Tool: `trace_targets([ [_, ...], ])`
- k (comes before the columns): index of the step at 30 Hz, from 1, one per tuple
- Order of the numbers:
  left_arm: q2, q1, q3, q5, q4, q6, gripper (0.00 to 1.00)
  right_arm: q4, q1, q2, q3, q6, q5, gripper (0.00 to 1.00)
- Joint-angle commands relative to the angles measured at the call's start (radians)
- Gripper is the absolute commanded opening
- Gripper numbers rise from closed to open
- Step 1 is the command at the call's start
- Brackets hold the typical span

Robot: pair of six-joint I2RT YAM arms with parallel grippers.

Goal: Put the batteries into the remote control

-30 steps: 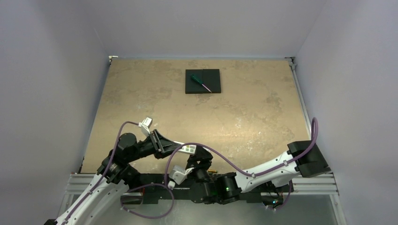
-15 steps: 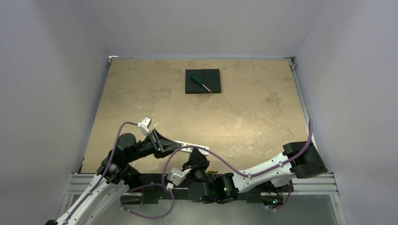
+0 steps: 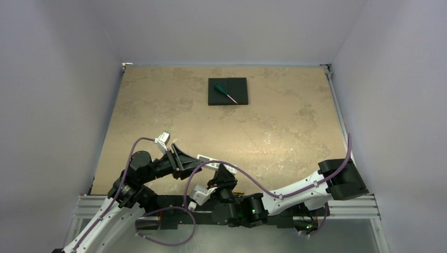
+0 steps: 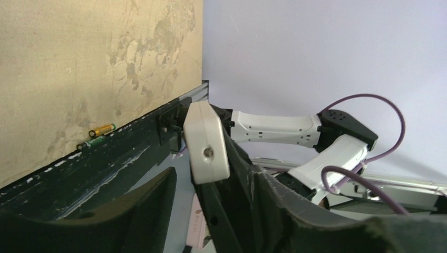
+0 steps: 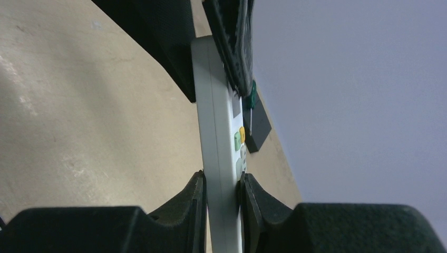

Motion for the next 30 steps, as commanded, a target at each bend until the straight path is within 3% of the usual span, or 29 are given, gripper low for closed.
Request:
trace_targets([
  [1, -0.016, -0.001, -0.002, 0.029, 0.019, -0.005, 0.59, -0.065, -0.009, -0.063, 0.008, 0.111, 0.026, 0.00],
  [4, -0.026, -0.001, 0.003, 0.023, 0.018, 0.011, 0.74, -0.187, -0.012, -0.081, 0.033, 0.212, 0.007, 0.00],
  [8, -0.030, 0.000, 0.025, 0.001, -0.030, 0.069, 0.82, -0.318, -0.030, -0.134, 0.054, 0.328, -0.072, 0.00],
  [19, 0.027, 0.000, 0.120, -0.030, -0.104, 0.257, 0.85, -0.483, -0.194, -0.366, 0.070, 0.554, -0.514, 0.00],
  [30, 0.160, 0.000, 0.234, 0.030, -0.104, 0.500, 0.86, -0.582, -0.410, -0.420, 0.102, 0.645, -0.860, 0.00],
])
